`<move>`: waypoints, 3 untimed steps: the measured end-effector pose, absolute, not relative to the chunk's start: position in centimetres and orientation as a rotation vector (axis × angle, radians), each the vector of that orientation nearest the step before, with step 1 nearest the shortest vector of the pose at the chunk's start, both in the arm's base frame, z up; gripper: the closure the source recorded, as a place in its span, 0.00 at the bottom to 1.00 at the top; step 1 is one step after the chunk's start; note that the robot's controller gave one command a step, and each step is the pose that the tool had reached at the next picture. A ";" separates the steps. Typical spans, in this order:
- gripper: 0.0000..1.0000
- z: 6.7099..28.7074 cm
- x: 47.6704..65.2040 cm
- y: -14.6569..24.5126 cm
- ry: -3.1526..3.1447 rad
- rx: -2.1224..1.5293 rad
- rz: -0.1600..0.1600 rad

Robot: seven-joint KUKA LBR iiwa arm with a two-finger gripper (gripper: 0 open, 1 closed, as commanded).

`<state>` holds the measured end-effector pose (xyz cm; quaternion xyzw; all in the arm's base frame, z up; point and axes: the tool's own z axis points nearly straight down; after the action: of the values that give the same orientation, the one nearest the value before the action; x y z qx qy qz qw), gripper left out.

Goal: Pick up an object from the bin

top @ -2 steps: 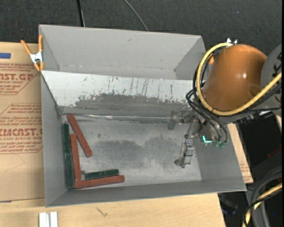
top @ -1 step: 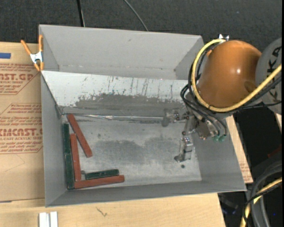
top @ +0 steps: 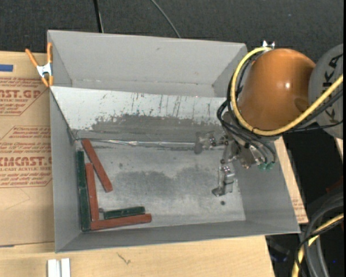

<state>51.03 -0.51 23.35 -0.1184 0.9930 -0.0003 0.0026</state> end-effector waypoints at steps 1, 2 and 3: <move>0.00 19.0 50.1 -0.2 3.106 -0.501 0.003; 0.00 14.6 51.1 2.0 3.099 -0.457 -0.001; 0.00 10.3 50.8 6.2 3.108 -0.452 0.002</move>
Offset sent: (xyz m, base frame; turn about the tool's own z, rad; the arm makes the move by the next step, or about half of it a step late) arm 0.0084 0.0512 -0.1565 -0.0276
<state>50.81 6.20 10.25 -0.1439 0.9896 0.0006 0.0002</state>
